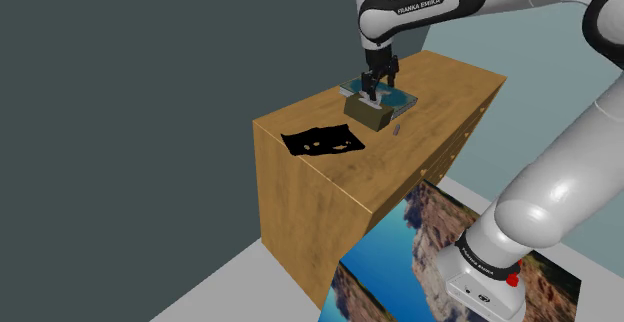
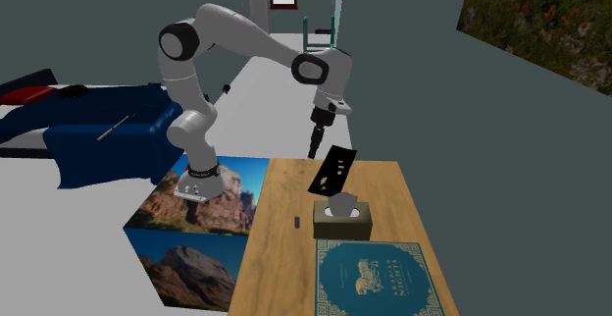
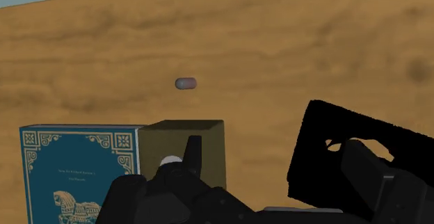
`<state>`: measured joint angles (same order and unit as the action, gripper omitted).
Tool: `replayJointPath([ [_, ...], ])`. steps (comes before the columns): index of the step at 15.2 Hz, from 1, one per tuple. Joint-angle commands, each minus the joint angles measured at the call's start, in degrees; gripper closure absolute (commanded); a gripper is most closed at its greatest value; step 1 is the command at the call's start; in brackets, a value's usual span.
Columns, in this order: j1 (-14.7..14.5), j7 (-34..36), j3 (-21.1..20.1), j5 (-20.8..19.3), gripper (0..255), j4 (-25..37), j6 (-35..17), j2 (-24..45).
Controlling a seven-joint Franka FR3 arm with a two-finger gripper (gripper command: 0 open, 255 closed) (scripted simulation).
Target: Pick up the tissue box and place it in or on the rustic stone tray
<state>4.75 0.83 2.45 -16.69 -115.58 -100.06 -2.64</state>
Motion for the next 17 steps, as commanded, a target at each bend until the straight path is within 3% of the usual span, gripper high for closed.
replayJointPath([
  [1, 0.51, 1.22, 0.39, -1.97, 0, 3.29, -0.11, 4.36],
  [11, 2.22, 4.78, 3.96, -9.56, 0, 25.60, 3.48, 27.29],
  [17, 3.08, 5.29, 4.45, -10.11, 0, 22.21, -0.09, 27.30],
])
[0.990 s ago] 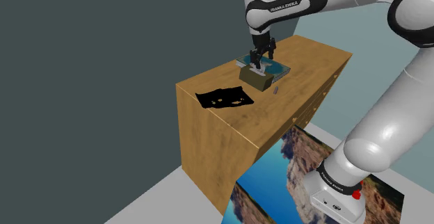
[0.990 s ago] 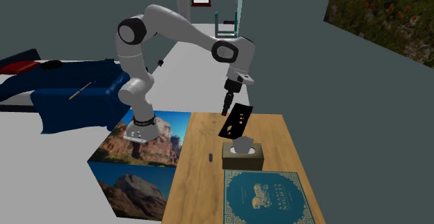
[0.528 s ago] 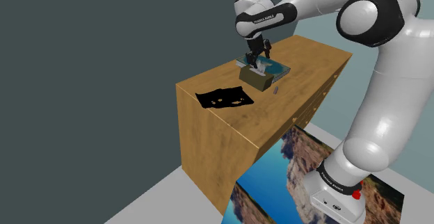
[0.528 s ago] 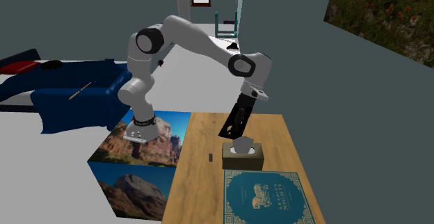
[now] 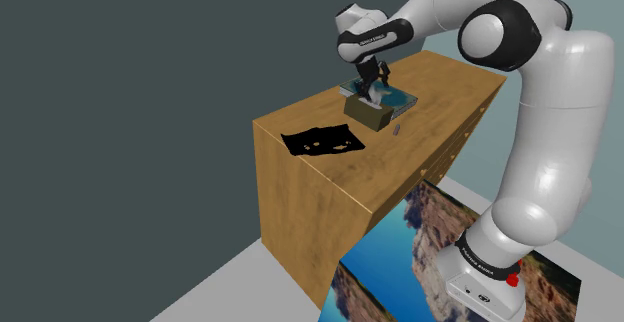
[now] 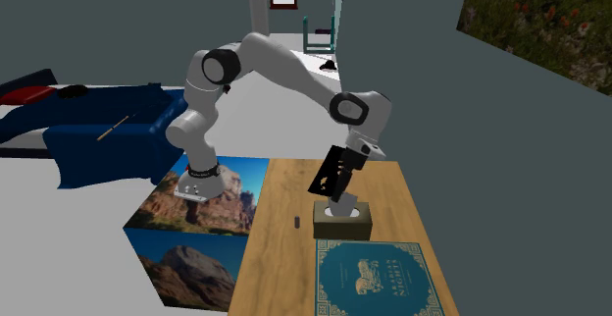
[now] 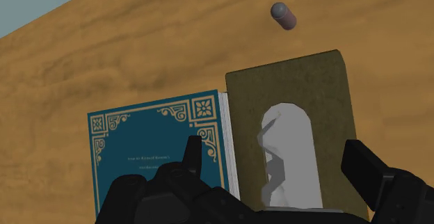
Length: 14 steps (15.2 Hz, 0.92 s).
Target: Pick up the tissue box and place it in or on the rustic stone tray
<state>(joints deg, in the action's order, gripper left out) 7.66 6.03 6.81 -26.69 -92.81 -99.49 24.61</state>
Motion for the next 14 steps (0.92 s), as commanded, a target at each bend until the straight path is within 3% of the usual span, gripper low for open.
replayJointPath([
  [1, 0.34, 0.18, 0.17, -0.21, 0, -1.24, -1.38, 0.04],
  [10, 0.61, 0.33, 0.31, -0.38, 0, -2.28, -2.49, 0.05],
  [11, 0.61, 0.33, 0.31, -0.38, 255, -2.28, -2.49, 0.05],
  [14, 0.61, 0.33, 0.31, -0.38, 255, -2.28, -2.49, 0.05],
])
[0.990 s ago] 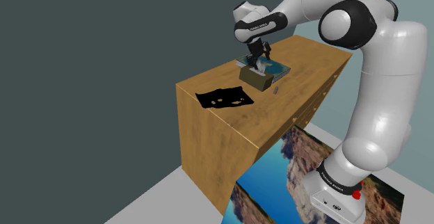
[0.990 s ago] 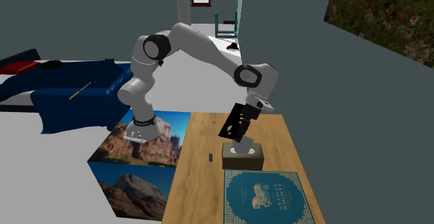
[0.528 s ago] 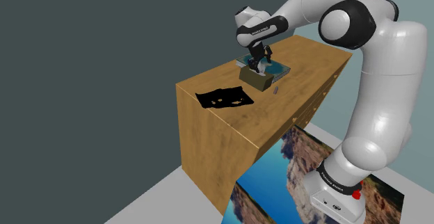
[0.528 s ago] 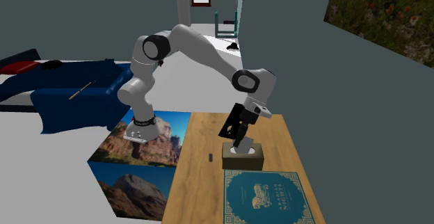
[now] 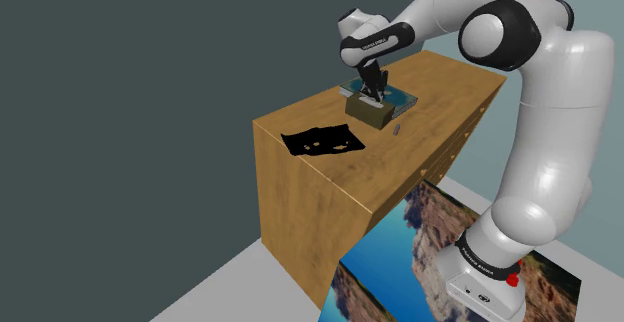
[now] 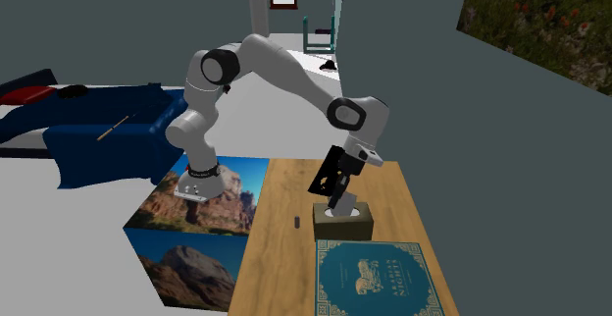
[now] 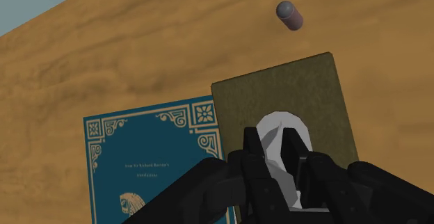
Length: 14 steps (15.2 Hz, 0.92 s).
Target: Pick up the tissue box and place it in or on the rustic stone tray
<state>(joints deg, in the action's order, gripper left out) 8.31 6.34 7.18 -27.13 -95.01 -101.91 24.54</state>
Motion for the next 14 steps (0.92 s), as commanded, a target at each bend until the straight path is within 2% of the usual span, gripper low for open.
replayJointPath([
  [1, -0.03, 0.02, -0.05, 0.06, 255, -0.05, -0.07, 0.13],
  [6, -0.03, 0.02, -0.06, 0.05, 255, -0.09, -0.08, 0.11],
  [14, -0.30, -2.09, -0.03, 0.26, 255, 2.82, 4.52, -2.03],
])
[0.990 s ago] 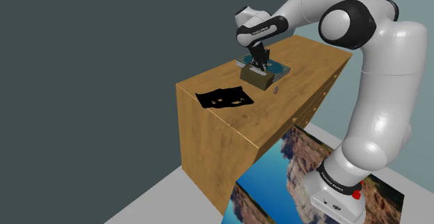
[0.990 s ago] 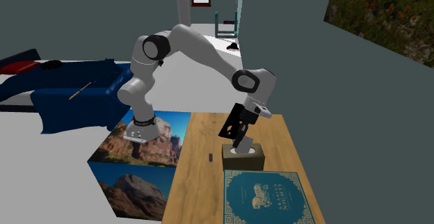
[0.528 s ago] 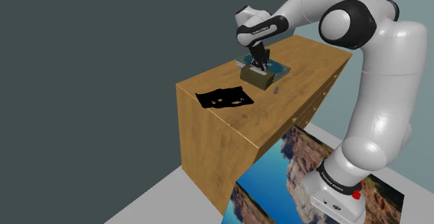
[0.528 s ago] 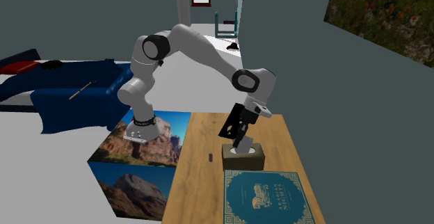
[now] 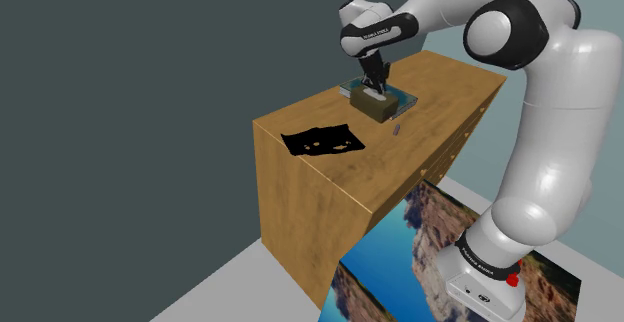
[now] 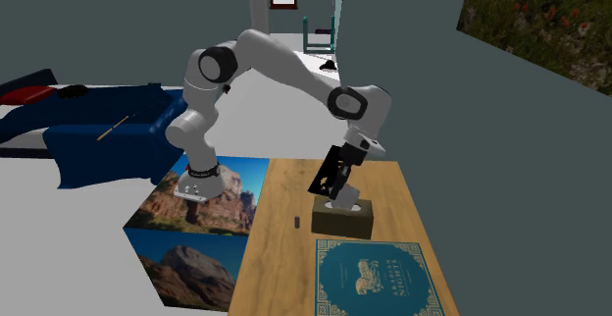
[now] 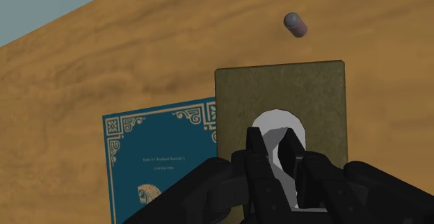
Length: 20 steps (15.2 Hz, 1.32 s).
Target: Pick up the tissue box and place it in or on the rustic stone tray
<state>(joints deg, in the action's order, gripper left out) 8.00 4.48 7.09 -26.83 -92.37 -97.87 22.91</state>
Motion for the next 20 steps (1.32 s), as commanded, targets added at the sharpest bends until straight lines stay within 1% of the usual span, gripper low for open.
replayJointPath([
  [1, -0.03, -0.50, 0.06, -0.02, 255, 0.61, 1.07, -0.62],
  [15, -0.50, -4.51, 0.18, 0.08, 255, 8.22, 9.74, -2.53],
  [16, -0.51, -4.54, 0.18, 0.08, 255, 8.27, 9.79, -2.55],
  [20, -3.73, -0.45, -1.60, 0.63, 255, 5.94, 12.51, -5.40],
])
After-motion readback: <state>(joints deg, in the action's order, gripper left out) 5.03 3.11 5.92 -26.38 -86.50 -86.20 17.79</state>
